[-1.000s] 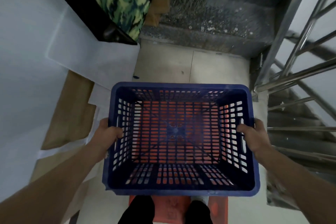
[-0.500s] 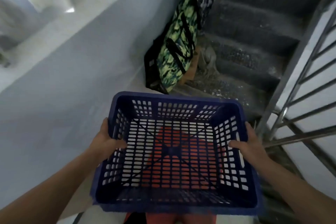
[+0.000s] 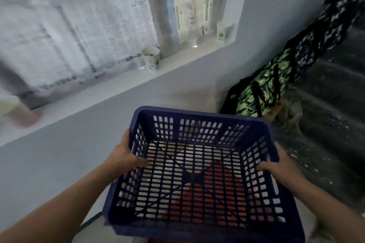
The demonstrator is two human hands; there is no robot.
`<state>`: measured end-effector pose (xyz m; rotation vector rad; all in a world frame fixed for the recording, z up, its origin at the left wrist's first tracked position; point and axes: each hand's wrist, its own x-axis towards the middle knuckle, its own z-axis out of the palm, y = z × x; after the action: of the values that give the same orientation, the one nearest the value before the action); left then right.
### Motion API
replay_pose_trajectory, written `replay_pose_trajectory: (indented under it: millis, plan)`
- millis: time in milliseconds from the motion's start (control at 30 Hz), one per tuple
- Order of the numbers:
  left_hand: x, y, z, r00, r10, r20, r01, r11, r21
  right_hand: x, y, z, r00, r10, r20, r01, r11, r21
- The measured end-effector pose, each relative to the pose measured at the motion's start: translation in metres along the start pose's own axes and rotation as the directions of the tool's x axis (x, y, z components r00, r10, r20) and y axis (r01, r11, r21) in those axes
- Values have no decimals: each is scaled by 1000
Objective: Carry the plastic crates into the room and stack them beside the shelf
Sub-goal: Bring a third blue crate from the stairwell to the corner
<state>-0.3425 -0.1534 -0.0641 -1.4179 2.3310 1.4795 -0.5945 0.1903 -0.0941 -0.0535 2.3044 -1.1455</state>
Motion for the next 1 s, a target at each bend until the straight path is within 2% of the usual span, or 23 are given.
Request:
replay_pose_trajectory:
  millis: [300,433,633,767,900,1000]
  plan:
    - [-115,-137,-95,972,-137,-190,94,971,-218,-62,-62,114,952,-202,228,246,951,-186]
    - [-181,-217,-140,933,-228,-278,139,943,-303,-111,-88,188,902,-251,351,344,909,-234]
    - [-299,-338,-207,854,-327,-404,159,904,-396,-222,-123,318,777,-303,552,517,807,-285]
    - [-386,-414,-247,737,-411,-536,203,892,-404,-296,-134,410,664,-329,671,642,711,-287]
    - [-470,-477,-279,568,-514,-643,275,854,-441,-399,-150,493,556,-317,768,722,642,-258]
    - [-531,-518,-296,415,-589,-694,339,808,-482,-463,-159,555,462,-294,837,787,572,-234]
